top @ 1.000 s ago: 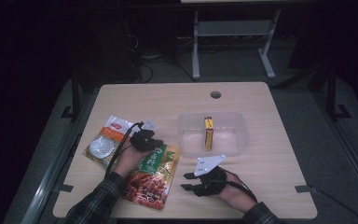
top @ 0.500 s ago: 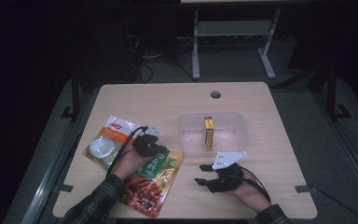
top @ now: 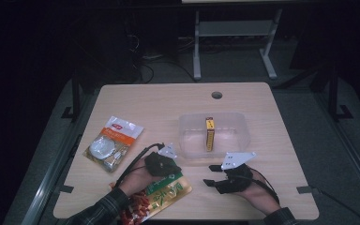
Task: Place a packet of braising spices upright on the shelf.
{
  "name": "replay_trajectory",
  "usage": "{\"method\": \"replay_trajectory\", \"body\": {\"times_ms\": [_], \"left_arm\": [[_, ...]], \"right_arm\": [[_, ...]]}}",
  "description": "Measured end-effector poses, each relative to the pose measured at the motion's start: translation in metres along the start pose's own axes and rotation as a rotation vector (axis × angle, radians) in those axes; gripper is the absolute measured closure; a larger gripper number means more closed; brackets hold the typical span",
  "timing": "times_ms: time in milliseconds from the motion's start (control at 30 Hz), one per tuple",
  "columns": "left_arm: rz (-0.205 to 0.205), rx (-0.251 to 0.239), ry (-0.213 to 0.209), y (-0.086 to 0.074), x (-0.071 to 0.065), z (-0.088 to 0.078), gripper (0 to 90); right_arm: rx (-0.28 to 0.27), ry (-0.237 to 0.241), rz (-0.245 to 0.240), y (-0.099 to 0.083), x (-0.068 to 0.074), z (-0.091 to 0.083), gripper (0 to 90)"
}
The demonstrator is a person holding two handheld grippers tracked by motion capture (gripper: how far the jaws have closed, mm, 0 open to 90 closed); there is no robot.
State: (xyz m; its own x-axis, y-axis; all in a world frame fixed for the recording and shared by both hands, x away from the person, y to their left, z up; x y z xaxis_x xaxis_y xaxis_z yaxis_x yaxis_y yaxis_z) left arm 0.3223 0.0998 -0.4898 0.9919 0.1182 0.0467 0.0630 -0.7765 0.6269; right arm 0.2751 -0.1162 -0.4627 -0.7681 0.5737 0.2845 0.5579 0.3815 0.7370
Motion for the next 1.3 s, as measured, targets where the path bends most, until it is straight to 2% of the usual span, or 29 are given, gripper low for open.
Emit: {"method": "replay_trajectory", "body": {"times_ms": [67,167,233,333,433,533,567,633,767,833,900,967,1000,1033,1067,1167,1200,1233,1300], "left_arm": [[0.019,-0.015,-0.037,0.006,-0.011,0.005,90.0],[0.033,-0.009,-0.042,0.008,-0.014,0.006,90.0],[0.031,-0.02,-0.05,0.008,-0.014,0.001,90.0],[0.009,-0.06,-0.02,0.006,-0.011,-0.019,90.0],[-0.018,-0.077,0.026,-0.005,-0.011,-0.042,89.9],[-0.074,-0.073,0.059,-0.025,-0.015,-0.064,89.9],[-0.092,-0.068,0.075,-0.033,-0.017,-0.07,89.9],[-0.117,-0.054,0.102,-0.049,-0.021,-0.083,89.9],[-0.191,-0.05,0.149,-0.079,-0.034,-0.104,89.9],[-0.228,-0.052,0.172,-0.093,-0.039,-0.114,89.9],[-0.256,-0.042,0.197,-0.108,-0.044,-0.123,89.9],[-0.283,-0.031,0.209,-0.119,-0.049,-0.129,89.9],[-0.296,-0.028,0.217,-0.124,-0.052,-0.13,89.9],[-0.301,-0.01,0.216,-0.127,-0.054,-0.131,89.9],[-0.304,0.008,0.209,-0.131,-0.057,-0.13,89.9],[-0.303,0.046,0.202,-0.133,-0.059,-0.125,89.9],[-0.301,0.049,0.203,-0.133,-0.058,-0.125,89.9],[-0.3,0.052,0.203,-0.133,-0.058,-0.126,89.9],[-0.3,0.058,0.213,-0.134,-0.058,-0.126,89.9]], "right_arm": [[-0.004,-0.001,-0.002,-0.001,-0.002,-0.001,44.6],[-0.003,-0.003,-0.005,-0.001,-0.002,-0.001,44.9],[-0.005,-0.01,-0.015,0.001,0.0,0.002,49.6],[0.0,-0.011,-0.026,0.004,0.006,0.007,66.4],[0.024,0.009,-0.055,0.008,0.013,0.02,82.0],[0.061,0.023,-0.092,0.012,0.018,0.035,88.6],[0.074,0.023,-0.119,0.014,0.019,0.041,89.6],[0.083,0.037,-0.139,0.019,0.025,0.05,89.8],[0.104,0.05,-0.18,0.027,0.03,0.067,89.9],[0.121,0.06,-0.171,0.028,0.031,0.076,89.9],[0.137,0.051,-0.184,0.028,0.03,0.082,89.9],[0.146,0.044,-0.174,0.027,0.029,0.086,89.9],[0.15,0.037,-0.184,0.027,0.027,0.087,89.9],[0.153,0.044,-0.164,0.027,0.027,0.088,89.9],[0.155,0.045,-0.172,0.027,0.026,0.089,89.9],[0.161,0.047,-0.164,0.027,0.025,0.092,89.9],[0.16,0.044,-0.183,0.027,0.024,0.093,89.9],[0.157,0.055,-0.166,0.027,0.026,0.094,89.9],[0.166,0.049,-0.186,0.026,0.026,0.096,90.0]]}}
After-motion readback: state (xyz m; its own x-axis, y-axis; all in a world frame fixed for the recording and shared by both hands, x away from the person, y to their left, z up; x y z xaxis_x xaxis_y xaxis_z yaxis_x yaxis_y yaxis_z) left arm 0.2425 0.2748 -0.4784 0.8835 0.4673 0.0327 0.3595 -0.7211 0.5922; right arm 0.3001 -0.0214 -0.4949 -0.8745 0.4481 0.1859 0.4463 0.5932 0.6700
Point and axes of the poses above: each handheld gripper's, and its own axes: z roughly forward along the jaws, y roughly out of its top, x roughly to its left, the point moved 4 cm from there along z, roughly forward along the jaws, and after that the axes turned 14 degrees about z, right-handed, at the moved point
